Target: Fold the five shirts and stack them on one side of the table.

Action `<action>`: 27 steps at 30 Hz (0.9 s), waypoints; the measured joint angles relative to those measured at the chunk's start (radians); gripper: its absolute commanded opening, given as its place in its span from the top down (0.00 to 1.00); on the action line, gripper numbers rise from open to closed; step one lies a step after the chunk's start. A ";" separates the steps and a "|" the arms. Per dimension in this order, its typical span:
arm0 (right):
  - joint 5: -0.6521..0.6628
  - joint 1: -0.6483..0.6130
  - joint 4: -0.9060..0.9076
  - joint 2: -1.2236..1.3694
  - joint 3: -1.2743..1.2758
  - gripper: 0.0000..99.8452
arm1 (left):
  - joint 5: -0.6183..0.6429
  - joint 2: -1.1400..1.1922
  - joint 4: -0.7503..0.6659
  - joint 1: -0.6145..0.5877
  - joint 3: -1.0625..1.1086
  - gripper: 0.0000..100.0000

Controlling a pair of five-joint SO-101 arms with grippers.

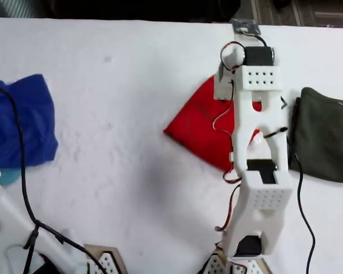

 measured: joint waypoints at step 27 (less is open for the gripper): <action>-0.354 -0.055 -0.483 0.084 0.479 0.44 | 0.000 0.000 0.000 0.000 0.000 0.98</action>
